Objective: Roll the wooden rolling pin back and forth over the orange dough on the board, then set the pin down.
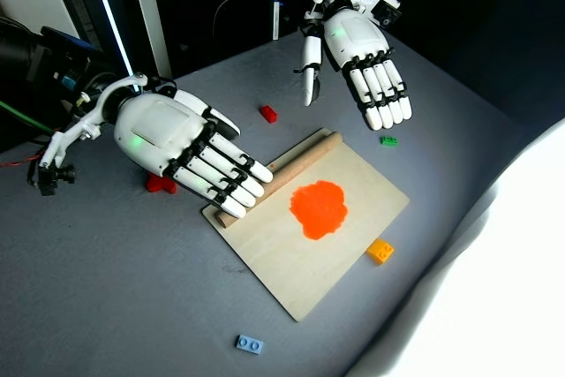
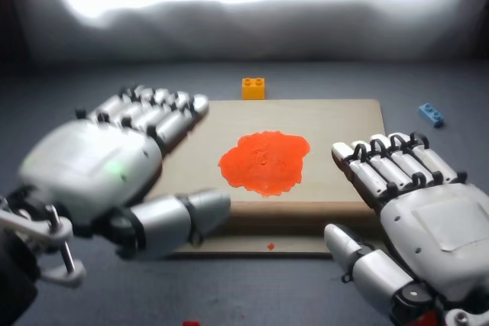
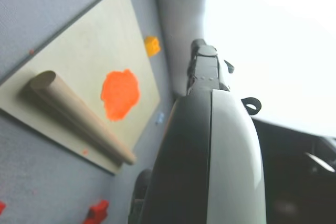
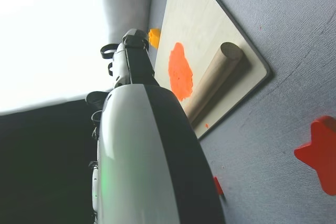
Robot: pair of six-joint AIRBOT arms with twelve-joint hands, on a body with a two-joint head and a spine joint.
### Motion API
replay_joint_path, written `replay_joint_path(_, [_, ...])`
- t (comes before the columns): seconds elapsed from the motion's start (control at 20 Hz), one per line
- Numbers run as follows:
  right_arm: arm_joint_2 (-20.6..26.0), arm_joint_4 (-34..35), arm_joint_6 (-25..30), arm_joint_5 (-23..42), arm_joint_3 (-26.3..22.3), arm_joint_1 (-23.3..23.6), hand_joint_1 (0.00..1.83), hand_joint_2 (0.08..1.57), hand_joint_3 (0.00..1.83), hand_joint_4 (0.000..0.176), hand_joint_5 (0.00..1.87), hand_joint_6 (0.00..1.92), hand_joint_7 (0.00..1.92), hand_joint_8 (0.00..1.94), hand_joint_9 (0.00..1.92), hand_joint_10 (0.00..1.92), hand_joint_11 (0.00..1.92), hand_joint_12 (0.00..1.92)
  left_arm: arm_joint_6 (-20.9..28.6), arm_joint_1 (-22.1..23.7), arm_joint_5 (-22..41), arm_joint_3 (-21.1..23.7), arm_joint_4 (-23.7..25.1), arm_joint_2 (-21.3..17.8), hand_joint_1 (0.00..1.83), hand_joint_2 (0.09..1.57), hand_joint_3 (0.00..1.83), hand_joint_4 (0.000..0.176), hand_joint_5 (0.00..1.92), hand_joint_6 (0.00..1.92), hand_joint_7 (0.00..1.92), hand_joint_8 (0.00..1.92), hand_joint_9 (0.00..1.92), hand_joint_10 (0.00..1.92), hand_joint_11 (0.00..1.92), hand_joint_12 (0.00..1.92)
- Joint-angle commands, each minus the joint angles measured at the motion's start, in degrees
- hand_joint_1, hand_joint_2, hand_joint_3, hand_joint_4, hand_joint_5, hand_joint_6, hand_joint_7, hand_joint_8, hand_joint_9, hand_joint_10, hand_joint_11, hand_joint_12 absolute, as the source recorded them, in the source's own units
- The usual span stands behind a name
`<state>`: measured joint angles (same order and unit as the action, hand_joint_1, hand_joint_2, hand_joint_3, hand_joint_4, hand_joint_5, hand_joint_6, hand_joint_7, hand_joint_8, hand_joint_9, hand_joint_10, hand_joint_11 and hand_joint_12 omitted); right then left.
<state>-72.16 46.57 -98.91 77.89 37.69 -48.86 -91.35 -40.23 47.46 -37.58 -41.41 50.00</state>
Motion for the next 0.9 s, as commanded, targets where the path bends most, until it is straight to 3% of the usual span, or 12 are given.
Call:
replay_joint_path(0.0, [-0.3, -4.5, -0.1, 4.5, 0.6, 0.8, 0.0, 1.42, 0.02, 0.0, 0.12, 0.0, 0.13, 0.0, 0.07, 0.01, 0.0, 0.07, -2.0, 0.7, 3.7, 0.6, 3.2, 0.2, 0.0, 1.28, 0.0, 0.0, 0.0, 0.0, 0.04, 0.0, 0.02, 0.0, 0.0, 0.1])
replay_joint_path(0.05, [-2.0, -4.2, -0.1, 4.2, 2.6, 1.1, 0.0, 1.38, 0.0, 0.0, 0.09, 0.0, 0.11, 0.0, 0.05, 0.0, 0.0, 0.0, -8.8, 1.3, 3.1, 0.4, 1.5, 1.0, 0.0, 1.28, 0.0, 0.0, 0.0, 0.0, 0.02, 0.0, 0.01, 0.0, 0.0, 0.1])
replay_joint_path(0.15, [-3.1, -4.0, -0.1, 4.2, 3.8, 1.2, 0.0, 1.36, 0.0, 0.0, 0.09, 0.0, 0.12, 0.01, 0.06, 0.01, 0.01, 0.01, -9.9, 0.9, 6.9, -0.1, 0.0, 2.6, 0.0, 1.28, 0.0, 0.0, 0.0, 0.0, 0.02, 0.0, 0.01, 0.0, 0.0, 0.07])
replay_joint_path(0.3, [-5.7, -4.0, 0.0, 4.7, 6.9, 1.5, 0.0, 1.32, 0.0, 0.0, 0.09, 0.0, 0.12, 0.01, 0.05, 0.0, 0.0, 0.0, -8.8, -0.2, 11.4, -2.7, -1.3, 8.5, 0.0, 1.27, 0.0, 0.0, 0.0, 0.0, 0.02, 0.0, 0.01, 0.0, 0.0, 0.06])
replay_joint_path(0.5, [-8.3, -4.0, 0.5, 4.5, 10.6, 2.2, 0.0, 1.39, 0.01, 0.0, 0.09, 0.0, 0.09, 0.0, 0.03, 0.0, 0.0, 0.0, -7.6, -2.0, 16.7, -5.8, -1.6, 15.0, 0.0, 1.31, 0.01, 0.0, 0.0, 0.0, 0.0, 0.0, 0.0, 0.0, 0.0, 0.07])
replay_joint_path(0.85, [-12.4, -4.0, 0.8, 4.2, 14.8, 2.6, 0.0, 1.57, 0.05, 0.0, 0.11, 0.01, 0.11, 0.0, 0.06, 0.01, 0.01, 0.01, -4.1, -6.3, 21.5, -9.8, -1.9, 18.2, 0.0, 1.43, 0.04, 0.0, 0.0, 0.0, 0.03, 0.01, 0.01, 0.0, 0.0, 0.09])
